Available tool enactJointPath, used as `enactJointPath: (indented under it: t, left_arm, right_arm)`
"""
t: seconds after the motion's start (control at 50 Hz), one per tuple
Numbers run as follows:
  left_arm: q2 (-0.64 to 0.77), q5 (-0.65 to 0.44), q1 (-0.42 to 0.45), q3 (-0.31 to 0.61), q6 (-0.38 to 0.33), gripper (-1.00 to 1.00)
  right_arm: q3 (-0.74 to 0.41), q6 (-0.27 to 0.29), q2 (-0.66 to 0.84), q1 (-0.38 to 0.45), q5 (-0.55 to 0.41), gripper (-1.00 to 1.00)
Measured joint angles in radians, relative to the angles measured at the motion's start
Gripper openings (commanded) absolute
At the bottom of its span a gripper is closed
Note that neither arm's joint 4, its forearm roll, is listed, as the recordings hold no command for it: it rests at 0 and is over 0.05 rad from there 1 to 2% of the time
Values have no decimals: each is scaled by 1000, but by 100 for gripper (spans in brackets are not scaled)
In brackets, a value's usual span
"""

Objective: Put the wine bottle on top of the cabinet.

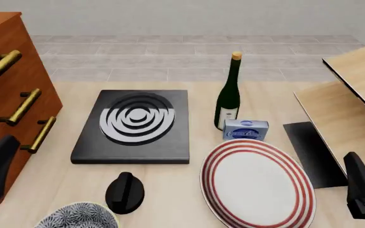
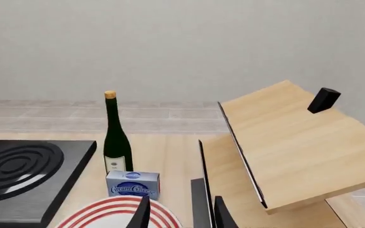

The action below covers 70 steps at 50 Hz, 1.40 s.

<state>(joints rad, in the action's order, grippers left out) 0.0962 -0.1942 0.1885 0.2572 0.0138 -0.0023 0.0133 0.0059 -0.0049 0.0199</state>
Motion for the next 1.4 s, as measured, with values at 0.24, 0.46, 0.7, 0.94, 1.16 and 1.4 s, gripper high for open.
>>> enactJointPath:
  t: [0.24, 0.46, 0.7, 0.94, 1.16, 1.4]
  left_arm:
    - [101, 20, 92, 83, -11, 100]
    - [240, 91, 195, 147, -10, 100]
    - [384, 193, 256, 171, 3, 100]
    - [551, 305, 309, 205, 11, 100]
    - [712, 386, 364, 269, 27, 100]
    - [848, 455, 408, 308, 43, 100]
  right_arm:
    - [0, 0, -1, 0, -1, 100]
    - [0, 1, -2, 0, -1, 100]
    - [1, 0, -1, 0, -1, 100]
    - [0, 1, -2, 0, -2, 100]
    - [0, 0, -2, 0, -2, 100]
    - [0, 0, -2, 0, -2, 100]
